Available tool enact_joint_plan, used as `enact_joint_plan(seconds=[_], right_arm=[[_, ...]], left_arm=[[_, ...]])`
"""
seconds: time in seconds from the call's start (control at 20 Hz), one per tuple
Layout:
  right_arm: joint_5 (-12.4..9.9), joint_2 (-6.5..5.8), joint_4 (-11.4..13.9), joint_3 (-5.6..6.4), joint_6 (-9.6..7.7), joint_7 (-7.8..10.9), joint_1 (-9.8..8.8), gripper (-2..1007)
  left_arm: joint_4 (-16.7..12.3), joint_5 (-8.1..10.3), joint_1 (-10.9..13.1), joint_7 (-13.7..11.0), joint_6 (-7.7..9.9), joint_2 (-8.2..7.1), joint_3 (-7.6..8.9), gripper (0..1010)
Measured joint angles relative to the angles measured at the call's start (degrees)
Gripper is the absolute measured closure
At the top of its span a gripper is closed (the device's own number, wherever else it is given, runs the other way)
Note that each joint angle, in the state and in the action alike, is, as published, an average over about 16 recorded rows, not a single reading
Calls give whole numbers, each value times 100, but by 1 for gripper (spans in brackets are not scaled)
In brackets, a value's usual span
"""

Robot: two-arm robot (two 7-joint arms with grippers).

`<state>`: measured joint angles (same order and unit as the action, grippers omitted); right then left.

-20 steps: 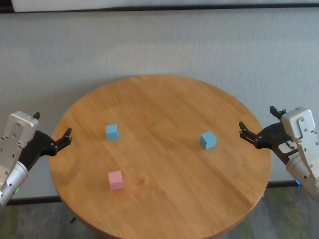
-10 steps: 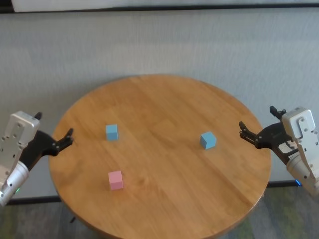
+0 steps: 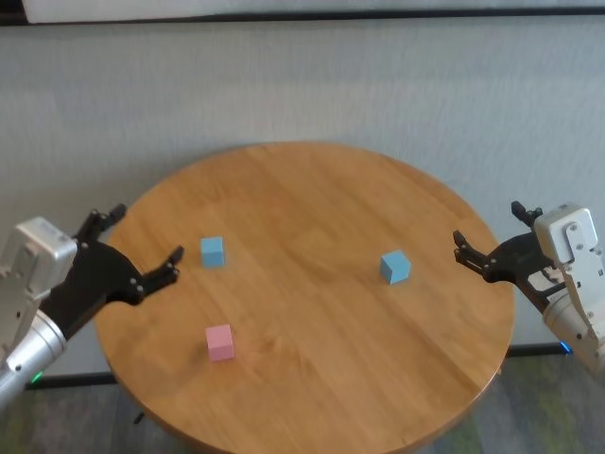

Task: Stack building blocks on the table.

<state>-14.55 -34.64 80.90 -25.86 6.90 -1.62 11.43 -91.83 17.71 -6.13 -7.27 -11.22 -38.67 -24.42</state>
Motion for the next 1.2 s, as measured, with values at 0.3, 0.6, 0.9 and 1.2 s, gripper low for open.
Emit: enact_joint_plan(seconds=[0.3, 0.6, 0.9, 1.2], right_arm=[[0, 0, 0, 0, 0, 0, 0, 5], [0, 0, 0, 0, 0, 0, 0, 5], [0, 0, 0, 0, 0, 0, 0, 5], [0, -1, 0, 0, 0, 0, 0, 5]], left_arm=[[-211, 258, 193, -544, -197, -110, -5, 9], [-73, 448, 162, -1062, -207, -97, -91, 9], [180, 519, -2, -1501, -13, -51, -219, 9], [401, 454, -182, -1847, 275, -16, -358, 9]])
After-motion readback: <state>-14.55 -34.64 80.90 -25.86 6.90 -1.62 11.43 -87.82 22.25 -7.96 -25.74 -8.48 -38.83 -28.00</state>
